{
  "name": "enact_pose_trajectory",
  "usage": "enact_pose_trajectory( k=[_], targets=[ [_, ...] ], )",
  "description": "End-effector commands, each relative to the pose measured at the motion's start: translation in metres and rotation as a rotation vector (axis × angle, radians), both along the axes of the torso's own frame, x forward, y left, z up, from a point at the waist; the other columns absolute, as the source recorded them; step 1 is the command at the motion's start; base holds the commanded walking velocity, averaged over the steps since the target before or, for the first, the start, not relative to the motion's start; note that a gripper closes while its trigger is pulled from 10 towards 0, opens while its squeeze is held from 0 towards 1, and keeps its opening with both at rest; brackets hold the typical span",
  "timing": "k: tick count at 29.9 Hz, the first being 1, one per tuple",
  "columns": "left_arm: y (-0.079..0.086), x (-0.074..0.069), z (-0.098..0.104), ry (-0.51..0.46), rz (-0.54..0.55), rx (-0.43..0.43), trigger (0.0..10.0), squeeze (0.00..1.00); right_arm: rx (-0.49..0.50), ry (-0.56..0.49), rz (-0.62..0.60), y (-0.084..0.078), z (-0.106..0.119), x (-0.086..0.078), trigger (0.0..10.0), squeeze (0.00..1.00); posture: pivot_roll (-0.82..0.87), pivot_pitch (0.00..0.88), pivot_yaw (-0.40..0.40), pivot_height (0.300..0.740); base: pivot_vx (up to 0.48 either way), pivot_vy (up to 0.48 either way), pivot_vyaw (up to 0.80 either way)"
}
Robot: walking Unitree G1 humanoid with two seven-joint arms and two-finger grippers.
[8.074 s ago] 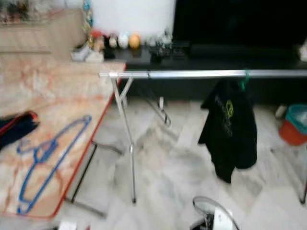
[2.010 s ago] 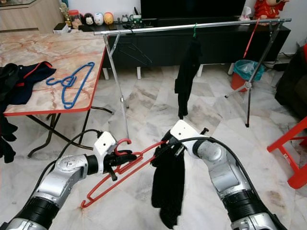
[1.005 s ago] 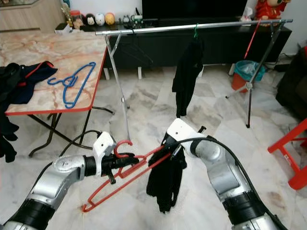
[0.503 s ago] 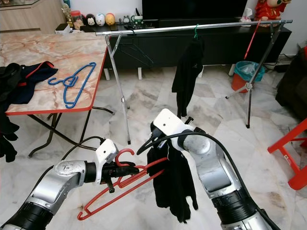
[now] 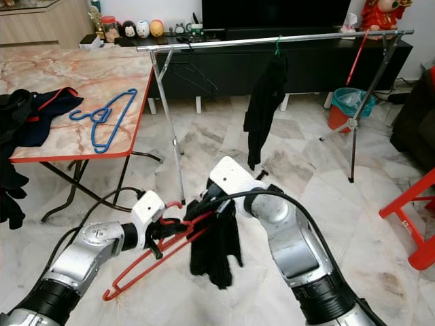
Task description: Hang hanger
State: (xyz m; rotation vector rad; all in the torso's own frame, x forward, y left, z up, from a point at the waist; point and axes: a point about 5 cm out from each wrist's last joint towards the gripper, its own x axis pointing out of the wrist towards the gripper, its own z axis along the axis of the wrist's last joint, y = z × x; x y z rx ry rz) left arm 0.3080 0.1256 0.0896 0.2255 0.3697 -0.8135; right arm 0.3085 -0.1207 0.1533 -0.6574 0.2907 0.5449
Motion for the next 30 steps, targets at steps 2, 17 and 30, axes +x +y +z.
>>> enact_pose_trajectory(
  k=[2, 17, 30],
  targets=[
    [0.005, 0.013, 0.011, -0.073, 0.098, -0.027, 10.0, 0.00, 0.005, -0.026, 0.018, 0.005, 0.007, -0.004, 10.0, 0.00, 0.01, 0.009, -0.002, 0.740, 0.000, 0.000, 0.00],
    [-0.022, -0.010, 0.019, -0.014, -0.163, -0.222, 10.0, 0.00, 0.049, 0.002, 0.159, 0.035, 0.008, -0.017, 10.0, 0.00, 0.01, 0.008, -0.002, 0.740, 0.000, 0.000, 0.00],
    [-0.026, -0.014, 0.030, 0.001, -0.201, -0.337, 10.0, 0.00, 0.117, 0.026, 0.307, 0.060, 0.011, -0.032, 10.0, 0.00, 0.01, 0.007, -0.006, 0.740, 0.000, 0.000, 0.00]
  ],
)
